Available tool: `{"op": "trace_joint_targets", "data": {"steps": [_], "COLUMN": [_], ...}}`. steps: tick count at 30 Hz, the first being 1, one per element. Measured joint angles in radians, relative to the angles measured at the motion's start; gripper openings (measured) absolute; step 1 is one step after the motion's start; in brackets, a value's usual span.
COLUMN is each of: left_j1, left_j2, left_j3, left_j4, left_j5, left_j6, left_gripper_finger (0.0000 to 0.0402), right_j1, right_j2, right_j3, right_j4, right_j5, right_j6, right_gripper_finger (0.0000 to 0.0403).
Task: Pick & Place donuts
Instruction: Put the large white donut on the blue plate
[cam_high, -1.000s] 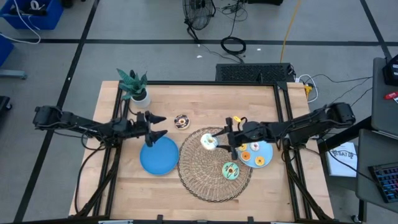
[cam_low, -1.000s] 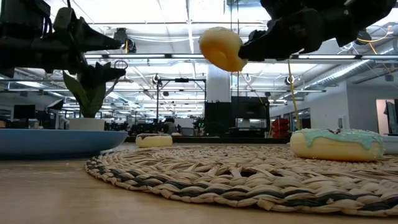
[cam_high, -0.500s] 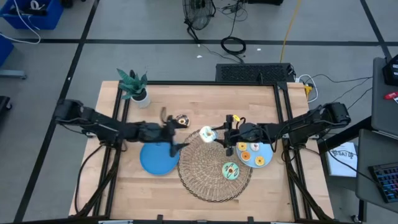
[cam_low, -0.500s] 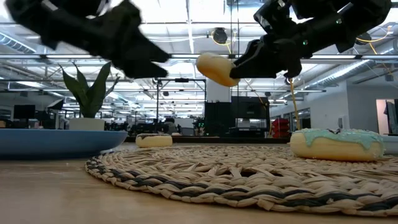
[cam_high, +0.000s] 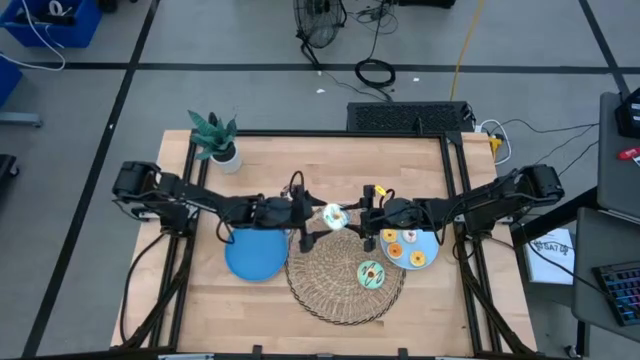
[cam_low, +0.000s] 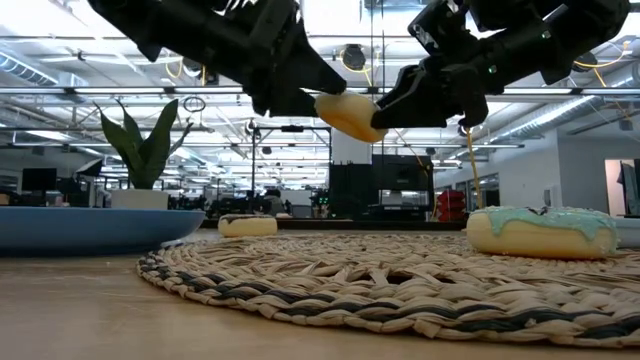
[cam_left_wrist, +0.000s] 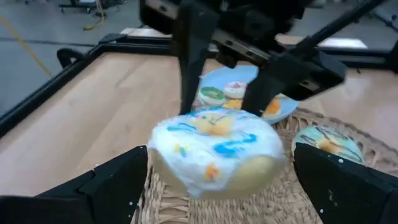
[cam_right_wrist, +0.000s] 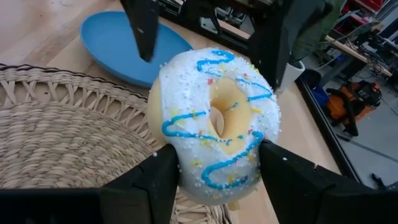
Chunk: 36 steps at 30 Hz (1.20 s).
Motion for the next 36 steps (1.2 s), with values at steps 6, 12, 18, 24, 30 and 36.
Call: {"op": "trace_joint_targets", "data": {"steps": [6, 12, 18, 24, 30, 36], "left_j1": [0.019, 0.018, 0.019, 0.011, 0.011, 0.025], "left_j2": [0.03, 0.029, 0.029, 0.029, 0.029, 0.029], "left_j3": [0.0, 0.0, 0.0, 0.0, 0.0, 0.0], "left_j4": [0.001, 0.009, 0.002, 0.009, 0.009, 0.011], "left_j5": [0.002, 0.003, 0.027, 0.076, 0.079, 0.079], "left_j6": [-0.071, -0.038, -0.016, 0.045, 0.043, -0.044], "left_gripper_finger": [0.0397, 0.0397, 0.0397, 0.0397, 0.0397, 0.0397], "right_j1": [0.0, 0.0, 0.0, 0.0, 0.0, 0.0], "right_j2": [0.0, 0.0, 0.0, 0.0, 0.0, 0.0], "right_j3": [0.0, 0.0, 0.0, 0.0, 0.0, 0.0], "right_j4": [0.006, 0.007, 0.007, 0.007, 0.007, 0.007], "right_j5": [0.0, 0.0, -0.001, -0.004, -0.004, -0.001], "right_j6": [-0.004, -0.004, -0.004, -0.004, -0.004, -0.004], "right_gripper_finger": [0.0201, 0.0201, 0.0201, 0.0201, 0.0201, 0.0201]}}
